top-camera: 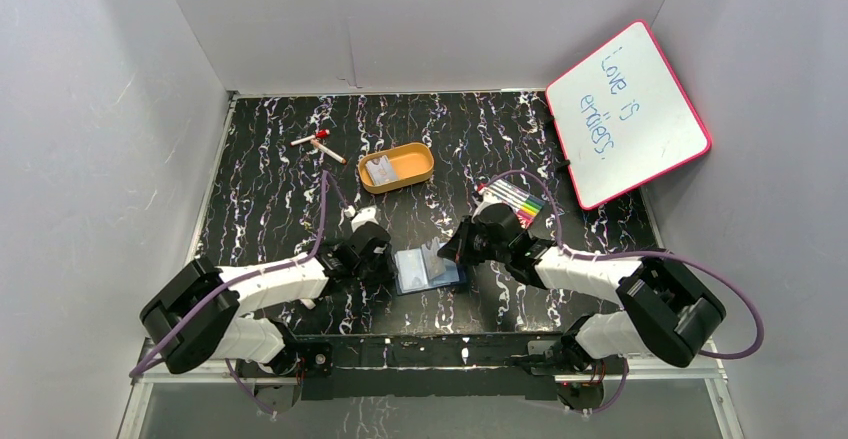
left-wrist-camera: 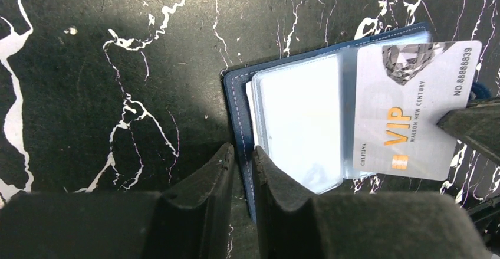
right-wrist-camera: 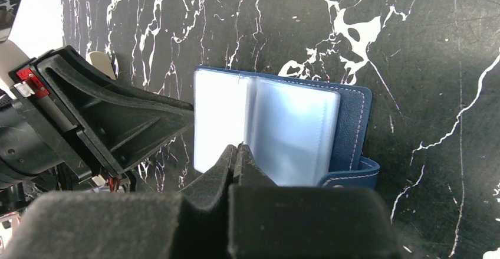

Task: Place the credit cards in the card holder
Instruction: Insert the credit card into the card holder.

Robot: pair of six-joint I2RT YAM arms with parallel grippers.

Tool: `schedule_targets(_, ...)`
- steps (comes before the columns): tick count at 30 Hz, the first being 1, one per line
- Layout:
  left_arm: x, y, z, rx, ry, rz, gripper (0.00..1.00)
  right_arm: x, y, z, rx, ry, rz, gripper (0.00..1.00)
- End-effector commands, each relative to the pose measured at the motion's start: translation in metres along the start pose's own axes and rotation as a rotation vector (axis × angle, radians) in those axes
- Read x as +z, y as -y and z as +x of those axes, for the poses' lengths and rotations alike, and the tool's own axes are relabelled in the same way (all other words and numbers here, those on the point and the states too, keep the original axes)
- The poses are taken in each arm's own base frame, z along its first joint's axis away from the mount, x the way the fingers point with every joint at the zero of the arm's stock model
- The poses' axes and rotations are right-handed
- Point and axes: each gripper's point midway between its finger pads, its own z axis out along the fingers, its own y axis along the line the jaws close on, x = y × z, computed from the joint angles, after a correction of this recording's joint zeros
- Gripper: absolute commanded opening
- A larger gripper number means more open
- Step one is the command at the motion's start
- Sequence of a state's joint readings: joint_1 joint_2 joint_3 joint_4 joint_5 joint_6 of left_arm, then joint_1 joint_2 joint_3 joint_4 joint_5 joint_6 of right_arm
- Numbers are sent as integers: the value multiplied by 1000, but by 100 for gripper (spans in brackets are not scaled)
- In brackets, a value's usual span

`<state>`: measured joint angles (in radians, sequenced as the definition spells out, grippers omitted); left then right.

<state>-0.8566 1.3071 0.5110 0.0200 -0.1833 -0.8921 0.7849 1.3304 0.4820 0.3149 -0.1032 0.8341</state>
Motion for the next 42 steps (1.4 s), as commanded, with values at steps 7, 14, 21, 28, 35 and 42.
schedule_targets(7,-10,-27,9,29,-14,-85,12,1,-15,-11,-28,29,-56,0)
schedule_targets(14,-4,-28,18,28,-47,-82,10,6,-11,-5,-14,8,-53,0)
schedule_targets(21,-3,-25,17,31,-47,-71,9,9,-9,-2,-10,-3,-54,0)
schedule_targets(28,0,-24,21,25,-61,-62,7,12,-10,1,-2,-15,-69,0)
schedule_targets(35,0,-25,22,24,-63,-62,7,13,-4,7,17,-29,-57,0)
schedule_targets(42,1,-27,23,14,-65,-70,4,12,6,18,42,-54,-31,0)
